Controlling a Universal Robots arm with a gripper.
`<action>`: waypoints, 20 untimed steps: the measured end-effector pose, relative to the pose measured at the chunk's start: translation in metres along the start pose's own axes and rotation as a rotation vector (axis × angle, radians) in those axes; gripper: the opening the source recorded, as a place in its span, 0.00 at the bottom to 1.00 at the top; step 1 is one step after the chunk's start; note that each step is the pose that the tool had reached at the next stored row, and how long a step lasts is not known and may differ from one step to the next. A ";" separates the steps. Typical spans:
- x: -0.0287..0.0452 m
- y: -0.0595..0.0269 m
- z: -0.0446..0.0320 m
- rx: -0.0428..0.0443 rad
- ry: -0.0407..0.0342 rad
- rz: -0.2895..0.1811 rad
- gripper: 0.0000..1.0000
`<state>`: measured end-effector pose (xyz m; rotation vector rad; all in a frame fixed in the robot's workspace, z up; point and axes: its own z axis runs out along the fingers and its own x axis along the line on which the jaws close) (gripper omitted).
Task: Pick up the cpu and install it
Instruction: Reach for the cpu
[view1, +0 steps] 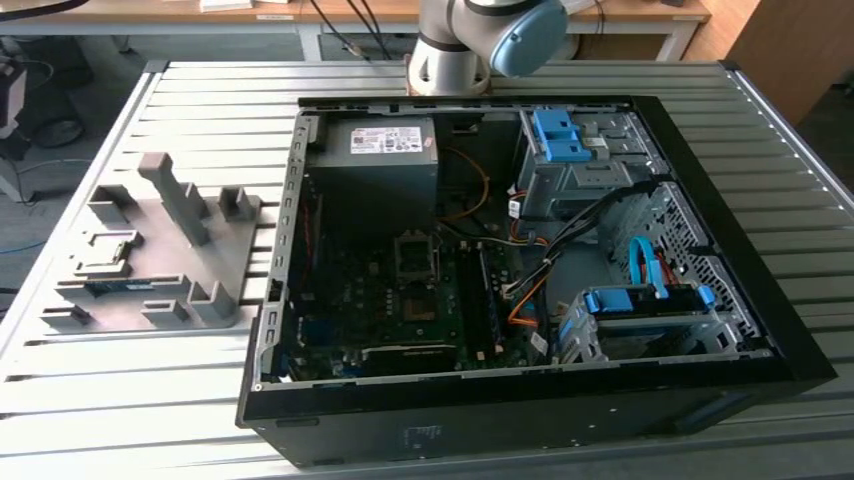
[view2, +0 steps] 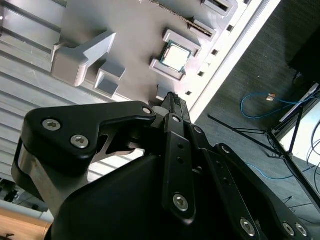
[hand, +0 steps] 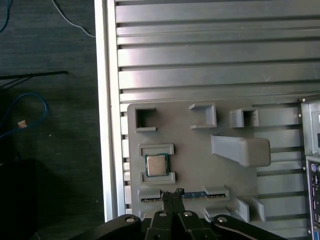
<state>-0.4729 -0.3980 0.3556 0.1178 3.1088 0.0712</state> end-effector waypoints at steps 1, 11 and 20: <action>0.0000 0.0000 0.0000 0.0000 0.0001 0.000 0.10; 0.0001 -0.0002 0.0030 0.0000 -0.0001 0.000 0.10; 0.0003 -0.0005 0.0092 0.0000 -0.0001 0.000 0.10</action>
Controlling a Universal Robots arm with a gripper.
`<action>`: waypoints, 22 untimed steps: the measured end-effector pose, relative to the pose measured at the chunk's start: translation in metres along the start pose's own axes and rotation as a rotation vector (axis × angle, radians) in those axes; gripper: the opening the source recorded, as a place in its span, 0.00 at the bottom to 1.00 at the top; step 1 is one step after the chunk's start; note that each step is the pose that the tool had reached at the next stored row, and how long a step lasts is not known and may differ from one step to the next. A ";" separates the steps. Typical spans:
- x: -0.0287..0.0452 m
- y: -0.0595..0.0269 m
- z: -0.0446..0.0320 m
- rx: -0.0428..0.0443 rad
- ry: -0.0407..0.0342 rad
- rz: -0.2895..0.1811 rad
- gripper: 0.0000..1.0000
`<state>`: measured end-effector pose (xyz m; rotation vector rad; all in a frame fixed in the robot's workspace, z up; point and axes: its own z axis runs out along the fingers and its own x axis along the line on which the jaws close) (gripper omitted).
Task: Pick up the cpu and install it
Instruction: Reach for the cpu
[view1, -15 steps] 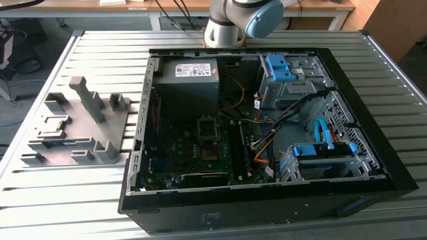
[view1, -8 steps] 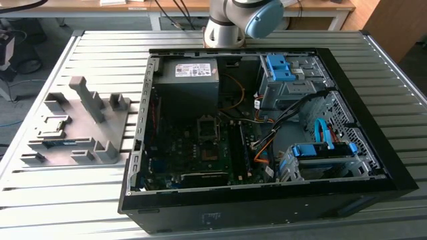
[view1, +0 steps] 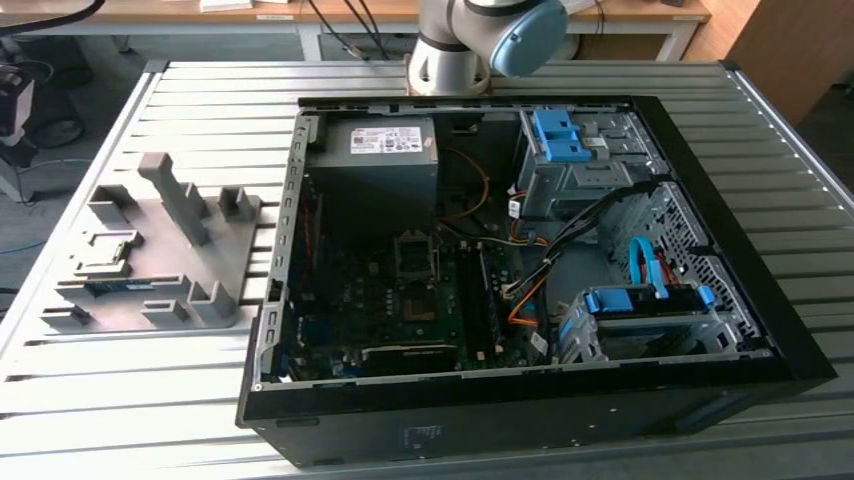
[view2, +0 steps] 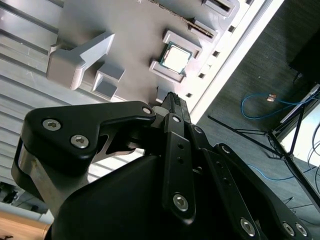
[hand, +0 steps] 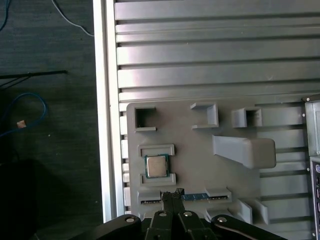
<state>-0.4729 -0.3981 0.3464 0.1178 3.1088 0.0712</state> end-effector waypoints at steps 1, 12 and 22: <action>0.0000 -0.0001 0.0010 0.0001 0.0001 0.000 0.10; 0.0003 -0.0006 0.0115 0.0000 0.0000 0.000 0.10; 0.0005 -0.0010 0.0200 0.0000 0.0001 0.000 0.10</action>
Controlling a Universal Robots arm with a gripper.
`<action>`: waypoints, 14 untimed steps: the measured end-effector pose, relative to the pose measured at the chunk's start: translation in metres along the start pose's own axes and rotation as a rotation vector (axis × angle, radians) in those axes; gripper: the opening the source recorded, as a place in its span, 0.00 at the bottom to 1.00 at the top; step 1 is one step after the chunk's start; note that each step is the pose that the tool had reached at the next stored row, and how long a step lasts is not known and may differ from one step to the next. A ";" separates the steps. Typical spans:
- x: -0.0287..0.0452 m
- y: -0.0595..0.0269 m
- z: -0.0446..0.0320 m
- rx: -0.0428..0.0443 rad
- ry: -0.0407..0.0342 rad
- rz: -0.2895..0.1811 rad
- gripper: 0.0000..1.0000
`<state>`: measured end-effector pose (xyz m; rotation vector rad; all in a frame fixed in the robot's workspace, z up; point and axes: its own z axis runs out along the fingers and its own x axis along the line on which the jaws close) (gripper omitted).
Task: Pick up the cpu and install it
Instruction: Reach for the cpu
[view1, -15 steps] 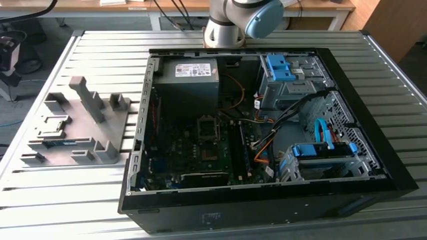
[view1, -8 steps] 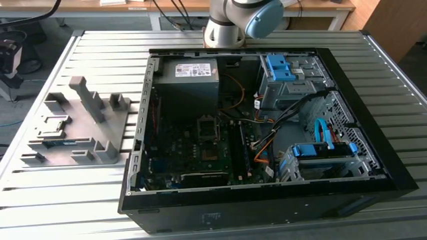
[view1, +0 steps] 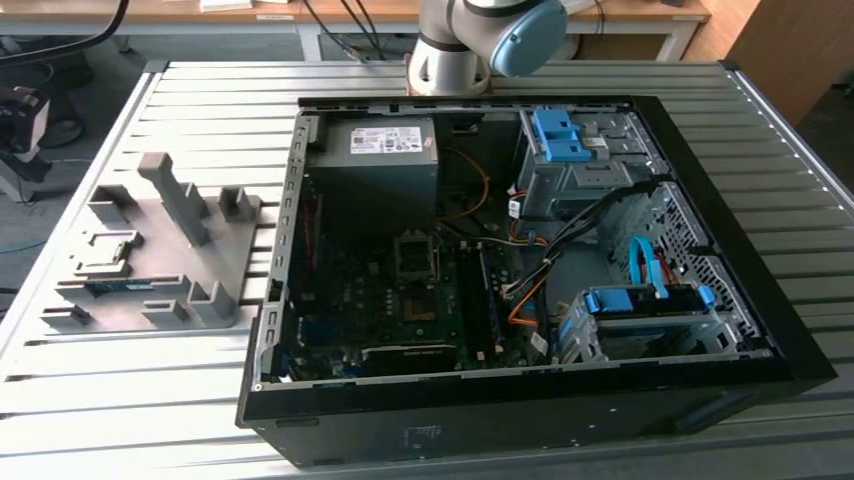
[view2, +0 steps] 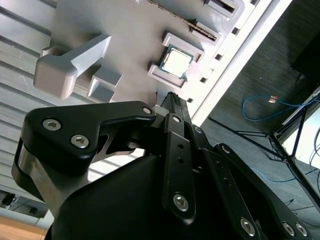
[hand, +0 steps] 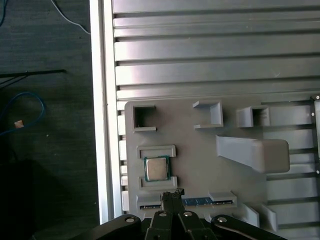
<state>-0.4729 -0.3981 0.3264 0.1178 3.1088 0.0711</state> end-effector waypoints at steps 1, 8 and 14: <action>0.0000 -0.0001 0.0009 0.0000 -0.0001 0.000 0.10; 0.0002 -0.0003 0.0072 0.0000 0.0000 0.000 0.10; 0.0003 -0.0006 0.0126 0.0000 -0.0001 0.000 0.10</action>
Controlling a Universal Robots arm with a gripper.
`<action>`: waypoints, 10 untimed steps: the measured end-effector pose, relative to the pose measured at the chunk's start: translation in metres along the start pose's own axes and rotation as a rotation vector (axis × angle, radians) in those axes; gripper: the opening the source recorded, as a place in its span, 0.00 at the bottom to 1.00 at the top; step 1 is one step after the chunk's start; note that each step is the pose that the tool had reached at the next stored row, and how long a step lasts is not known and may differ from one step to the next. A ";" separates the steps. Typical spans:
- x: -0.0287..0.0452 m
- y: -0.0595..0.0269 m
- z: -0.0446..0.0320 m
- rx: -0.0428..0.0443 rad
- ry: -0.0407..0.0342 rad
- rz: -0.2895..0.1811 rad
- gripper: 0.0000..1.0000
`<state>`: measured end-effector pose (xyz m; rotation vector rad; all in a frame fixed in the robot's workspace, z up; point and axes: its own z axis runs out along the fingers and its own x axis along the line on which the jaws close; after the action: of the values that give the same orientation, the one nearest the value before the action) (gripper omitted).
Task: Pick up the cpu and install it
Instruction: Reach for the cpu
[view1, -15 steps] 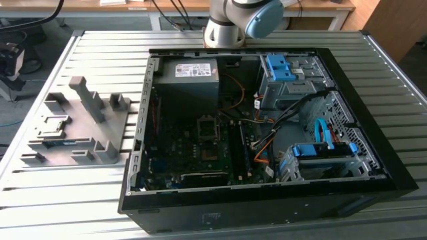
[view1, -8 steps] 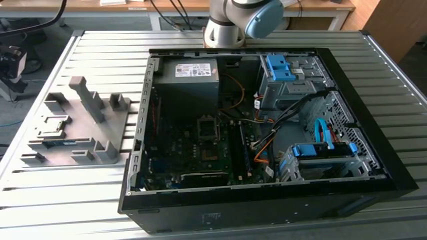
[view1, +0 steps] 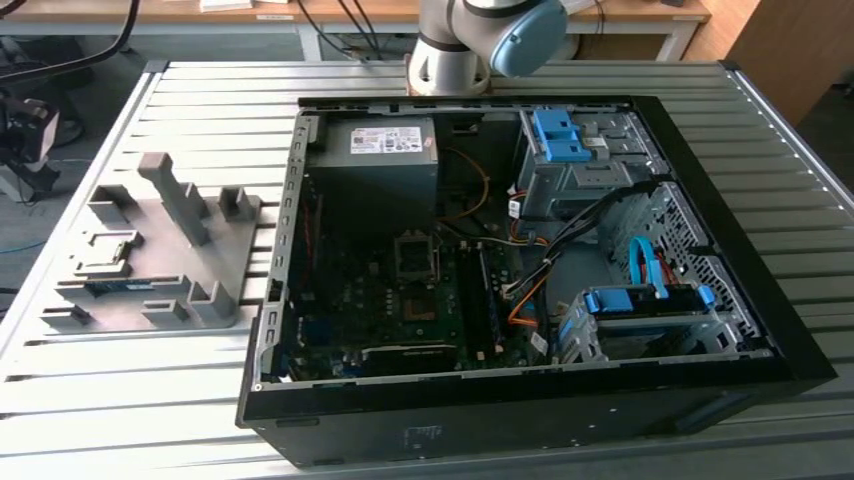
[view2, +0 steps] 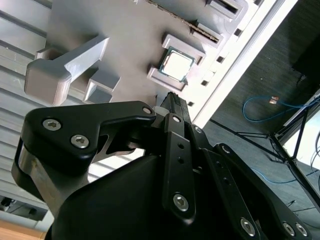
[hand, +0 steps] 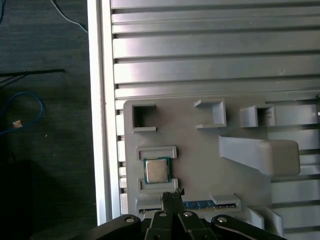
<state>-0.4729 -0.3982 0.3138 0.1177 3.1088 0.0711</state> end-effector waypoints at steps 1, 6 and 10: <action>0.0000 0.0000 0.0010 -0.0001 0.0000 0.000 0.10; 0.0001 -0.0002 0.0052 0.0000 0.0000 0.000 0.10; 0.0002 -0.0004 0.0085 0.0000 0.0000 0.000 0.10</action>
<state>-0.4729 -0.3982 0.3052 0.1177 3.1088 0.0711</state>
